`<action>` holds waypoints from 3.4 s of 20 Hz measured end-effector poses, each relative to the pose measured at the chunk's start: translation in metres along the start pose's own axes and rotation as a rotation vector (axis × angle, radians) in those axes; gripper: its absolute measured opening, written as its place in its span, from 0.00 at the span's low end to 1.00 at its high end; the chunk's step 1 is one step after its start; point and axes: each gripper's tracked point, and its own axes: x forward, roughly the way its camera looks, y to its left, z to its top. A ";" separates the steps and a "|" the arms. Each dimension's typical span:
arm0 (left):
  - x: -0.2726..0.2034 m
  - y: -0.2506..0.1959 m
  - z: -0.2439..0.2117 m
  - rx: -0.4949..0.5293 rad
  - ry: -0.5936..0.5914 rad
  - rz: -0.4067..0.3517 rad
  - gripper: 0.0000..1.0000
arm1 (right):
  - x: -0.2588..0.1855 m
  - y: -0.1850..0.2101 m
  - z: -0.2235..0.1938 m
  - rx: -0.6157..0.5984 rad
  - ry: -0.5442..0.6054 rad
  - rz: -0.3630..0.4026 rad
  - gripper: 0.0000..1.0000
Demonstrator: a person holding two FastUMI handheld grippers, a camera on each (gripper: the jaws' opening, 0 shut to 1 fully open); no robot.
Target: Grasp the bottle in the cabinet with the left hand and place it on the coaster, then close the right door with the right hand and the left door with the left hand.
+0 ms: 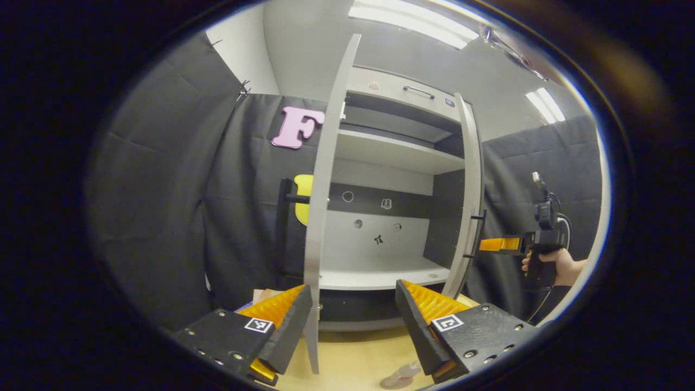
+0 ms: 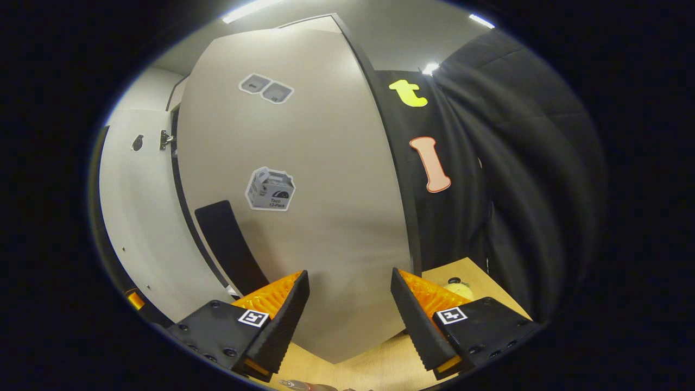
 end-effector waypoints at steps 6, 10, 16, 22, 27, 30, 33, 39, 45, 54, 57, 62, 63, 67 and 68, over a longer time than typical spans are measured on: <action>-0.008 0.070 0.009 -0.076 -0.052 0.091 0.90 | -0.001 0.014 -0.002 -0.029 -0.018 -0.002 0.96; -0.001 0.124 0.013 -0.056 -0.051 0.153 0.90 | -0.004 0.018 -0.002 -0.029 -0.028 -0.025 0.96; 0.034 0.169 0.032 -0.006 -0.063 0.150 0.90 | -0.020 0.020 -0.005 -0.017 -0.044 -0.075 0.96; 0.075 0.163 0.052 0.003 -0.080 0.058 0.90 | -0.039 0.015 -0.009 -0.017 -0.073 -0.143 0.96; 0.093 0.139 0.058 0.090 -0.047 0.029 0.97 | -0.043 0.008 -0.013 -0.011 -0.098 -0.154 0.96; 0.088 0.137 0.061 0.140 -0.028 0.059 0.96 | -0.044 -0.005 -0.019 -0.006 -0.097 -0.168 0.96; 0.088 0.130 0.060 0.146 -0.014 0.078 0.96 | -0.040 -0.021 -0.028 -0.001 -0.072 -0.178 0.96; 0.088 0.100 0.056 0.137 -0.003 0.102 0.96 | -0.028 -0.045 -0.030 -0.031 -0.056 -0.160 0.96; 0.100 0.053 0.053 0.139 -0.008 0.095 0.82 | -0.020 -0.069 -0.028 -0.014 -0.049 -0.141 0.96; 0.124 -0.018 0.036 0.061 -0.019 0.099 0.82 | -0.043 -0.149 -0.026 0.022 -0.050 -0.212 0.96; 0.133 -0.050 0.033 0.086 -0.012 0.112 0.94 | -0.056 -0.178 -0.025 0.026 -0.063 -0.240 0.96; 0.115 -0.074 0.029 0.114 -0.013 0.220 0.89 | -0.058 -0.202 -0.031 -0.002 -0.044 -0.217 0.96; 0.106 -0.076 0.026 0.115 -0.008 0.229 0.96 | -0.056 -0.202 -0.032 -0.009 -0.039 -0.203 0.96; 0.059 -0.068 0.023 0.115 0.014 0.273 0.96 | -0.055 -0.192 -0.034 -0.027 -0.023 -0.202 0.96; 0.050 -0.065 0.026 0.113 0.008 0.279 0.96 | -0.056 -0.183 -0.031 -0.027 -0.033 -0.198 0.96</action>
